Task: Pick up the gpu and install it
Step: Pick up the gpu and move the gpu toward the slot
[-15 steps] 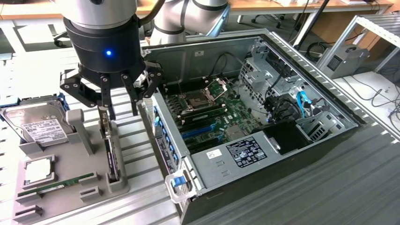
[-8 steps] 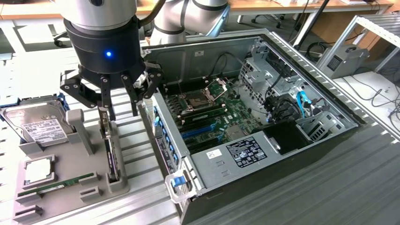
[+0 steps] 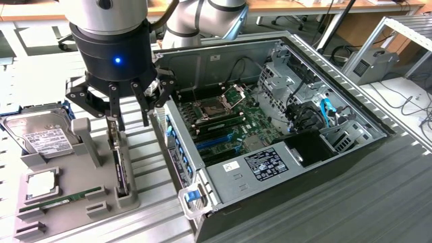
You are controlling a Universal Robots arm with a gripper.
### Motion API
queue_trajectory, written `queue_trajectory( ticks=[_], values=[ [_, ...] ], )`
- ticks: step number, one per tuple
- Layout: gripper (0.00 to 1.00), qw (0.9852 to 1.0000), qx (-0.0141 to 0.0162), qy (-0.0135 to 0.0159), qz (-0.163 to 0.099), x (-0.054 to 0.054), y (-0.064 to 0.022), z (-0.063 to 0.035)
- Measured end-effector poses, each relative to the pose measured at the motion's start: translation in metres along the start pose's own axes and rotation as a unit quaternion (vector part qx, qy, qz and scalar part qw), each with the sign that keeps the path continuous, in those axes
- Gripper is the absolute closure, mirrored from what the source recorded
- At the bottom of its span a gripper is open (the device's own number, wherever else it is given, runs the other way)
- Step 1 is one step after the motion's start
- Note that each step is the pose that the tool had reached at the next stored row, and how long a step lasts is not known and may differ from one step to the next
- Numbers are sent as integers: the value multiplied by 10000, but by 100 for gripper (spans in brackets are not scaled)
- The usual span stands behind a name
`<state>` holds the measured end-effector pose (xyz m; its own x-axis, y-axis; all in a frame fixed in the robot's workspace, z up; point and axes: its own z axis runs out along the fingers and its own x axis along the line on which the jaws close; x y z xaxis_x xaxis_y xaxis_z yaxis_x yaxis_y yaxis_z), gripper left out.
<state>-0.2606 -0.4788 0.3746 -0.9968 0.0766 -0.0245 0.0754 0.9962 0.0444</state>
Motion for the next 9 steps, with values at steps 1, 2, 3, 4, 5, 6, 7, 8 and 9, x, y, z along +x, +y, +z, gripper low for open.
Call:
queue_trajectory(
  ticks=[1,2,3,4,5,6,7,8,9],
  values=[
    [58,10000,0,0,0,0,0,2],
    [58,10000,0,0,0,0,0,4],
    [58,10000,0,0,0,0,0,6],
    [58,10000,0,0,0,0,0,9],
    [58,10000,0,0,0,0,-1,12],
    [58,10000,0,0,0,1,-1,16],
    [58,10000,0,0,0,0,-1,18],
    [58,10000,0,0,0,0,-1,21],
    [58,10000,0,0,0,1,-1,23]
  ],
)
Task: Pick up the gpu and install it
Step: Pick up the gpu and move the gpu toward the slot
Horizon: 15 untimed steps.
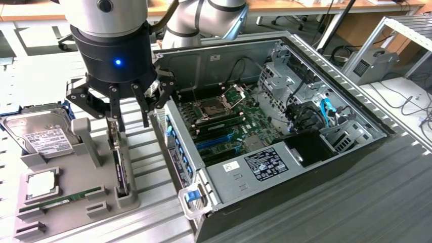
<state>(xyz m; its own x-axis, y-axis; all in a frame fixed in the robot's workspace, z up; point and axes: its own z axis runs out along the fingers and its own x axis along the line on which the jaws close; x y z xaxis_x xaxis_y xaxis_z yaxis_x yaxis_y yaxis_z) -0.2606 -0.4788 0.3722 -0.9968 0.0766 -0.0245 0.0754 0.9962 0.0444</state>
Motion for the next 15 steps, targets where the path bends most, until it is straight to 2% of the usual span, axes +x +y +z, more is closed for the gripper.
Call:
queue_trajectory(
  ticks=[15],
  values=[
    [58,10000,0,0,0,1,-2,37]
  ],
)
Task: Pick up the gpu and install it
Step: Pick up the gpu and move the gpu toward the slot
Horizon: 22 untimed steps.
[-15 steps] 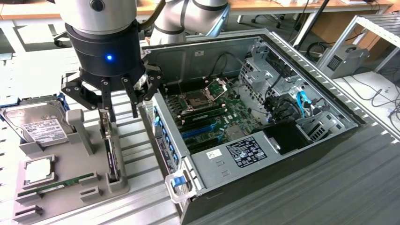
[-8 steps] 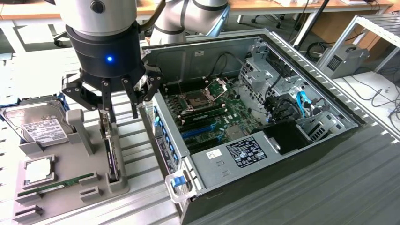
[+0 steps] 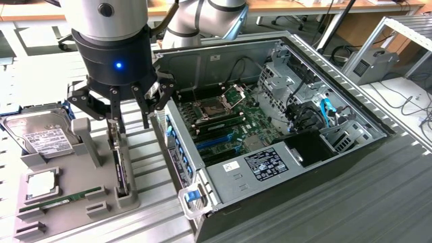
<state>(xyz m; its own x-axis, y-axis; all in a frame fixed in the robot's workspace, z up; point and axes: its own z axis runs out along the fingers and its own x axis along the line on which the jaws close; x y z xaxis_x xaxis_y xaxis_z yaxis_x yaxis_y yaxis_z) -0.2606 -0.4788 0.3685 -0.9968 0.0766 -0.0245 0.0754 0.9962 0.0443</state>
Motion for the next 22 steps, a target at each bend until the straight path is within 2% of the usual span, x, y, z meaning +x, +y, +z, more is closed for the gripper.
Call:
queue_trajectory(
  ticks=[22],
  values=[
    [58,10000,0,0,0,1,-2,57]
  ],
)
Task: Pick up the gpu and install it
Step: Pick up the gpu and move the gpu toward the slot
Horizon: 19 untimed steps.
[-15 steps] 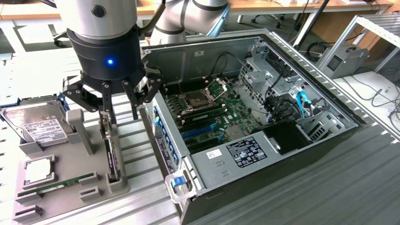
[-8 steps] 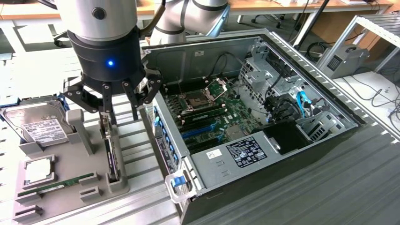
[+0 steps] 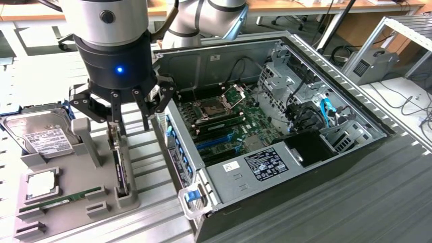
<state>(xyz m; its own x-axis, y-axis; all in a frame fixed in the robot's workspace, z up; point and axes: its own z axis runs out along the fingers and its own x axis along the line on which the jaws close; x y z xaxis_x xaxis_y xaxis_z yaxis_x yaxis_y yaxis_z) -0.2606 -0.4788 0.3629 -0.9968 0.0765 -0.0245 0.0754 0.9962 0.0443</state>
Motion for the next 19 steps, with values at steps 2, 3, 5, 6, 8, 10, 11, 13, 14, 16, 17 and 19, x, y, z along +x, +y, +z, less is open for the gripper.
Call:
queue_trajectory(
  ticks=[2,3,5,6,8,10,11,13,14,16,17,19],
  values=[
    [58,10000,0,0,0,0,0,8],
    [58,10000,0,0,0,0,0,10],
    [58,10000,0,0,0,1,-1,16],
    [58,10000,0,0,0,1,-1,20],
    [58,10000,0,0,0,1,-1,26],
    [58,10000,0,0,0,1,-1,31],
    [58,10000,0,0,0,1,-1,33],
    [58,10000,0,0,0,1,-2,39],
    [58,10000,0,0,0,1,-2,42],
    [58,10000,0,0,0,1,-2,47],
    [58,10000,0,0,0,1,-2,49],
    [58,10000,0,0,0,1,-2,54]
  ],
)
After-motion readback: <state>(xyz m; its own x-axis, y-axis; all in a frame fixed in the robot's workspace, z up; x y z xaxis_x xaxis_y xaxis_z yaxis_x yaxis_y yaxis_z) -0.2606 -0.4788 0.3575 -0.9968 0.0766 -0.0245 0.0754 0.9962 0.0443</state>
